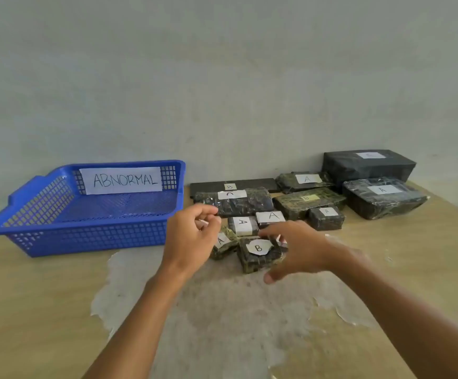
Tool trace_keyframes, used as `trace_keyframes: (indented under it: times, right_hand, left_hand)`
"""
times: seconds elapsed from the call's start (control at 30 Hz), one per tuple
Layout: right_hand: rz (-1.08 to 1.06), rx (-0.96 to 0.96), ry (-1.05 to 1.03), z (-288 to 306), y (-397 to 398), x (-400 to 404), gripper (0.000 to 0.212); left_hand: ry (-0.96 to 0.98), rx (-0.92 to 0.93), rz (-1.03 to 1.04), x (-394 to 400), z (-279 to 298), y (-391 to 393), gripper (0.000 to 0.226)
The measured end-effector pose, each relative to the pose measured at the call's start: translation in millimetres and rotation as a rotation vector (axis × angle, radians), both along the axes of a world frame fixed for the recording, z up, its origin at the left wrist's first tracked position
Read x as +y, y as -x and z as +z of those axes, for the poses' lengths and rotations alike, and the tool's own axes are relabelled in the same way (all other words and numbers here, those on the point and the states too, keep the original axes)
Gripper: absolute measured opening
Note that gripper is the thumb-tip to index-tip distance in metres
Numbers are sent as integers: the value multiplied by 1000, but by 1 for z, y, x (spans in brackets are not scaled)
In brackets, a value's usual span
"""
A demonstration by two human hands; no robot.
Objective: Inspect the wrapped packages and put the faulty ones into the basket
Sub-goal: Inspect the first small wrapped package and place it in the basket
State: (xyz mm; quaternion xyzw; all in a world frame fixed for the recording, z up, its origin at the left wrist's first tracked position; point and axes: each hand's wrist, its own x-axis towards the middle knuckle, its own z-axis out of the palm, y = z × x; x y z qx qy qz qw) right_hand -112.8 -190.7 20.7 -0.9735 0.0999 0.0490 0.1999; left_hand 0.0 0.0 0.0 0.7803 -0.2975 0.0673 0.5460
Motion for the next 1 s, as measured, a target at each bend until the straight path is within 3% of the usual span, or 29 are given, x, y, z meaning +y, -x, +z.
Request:
trace_keyframes:
  times: [0.13, 0.23, 0.37, 0.47, 0.57, 0.67, 1.0]
  right_hand:
    - [-45, -149, 45, -14, 3, 2, 67]
    - [-82, -283, -60, -20, 1, 1, 58]
    - [-158, -499, -392, -31, -2, 7, 55]
    - [-123, -590, -712, -41, -6, 16, 36]
    - [-166, -660, -860, -61, -10, 22, 37]
    - [-267, -780, -882, -76, -13, 30, 44]
    - [-191, -894, -944, -75, -12, 46, 20]
  left_hand:
    - [65, 59, -4, 5, -10, 7, 9]
    - [107, 128, -42, 4, -14, 6, 9]
    - [139, 251, -176, 5, -21, 11, 22]
    - [207, 385, -267, 3, -28, 14, 33]
    - [258, 438, -263, -1, -35, 14, 34]
    - [292, 459, -220, -4, -39, 15, 32]
    - [388, 389, -104, -3, -44, 22, 7]
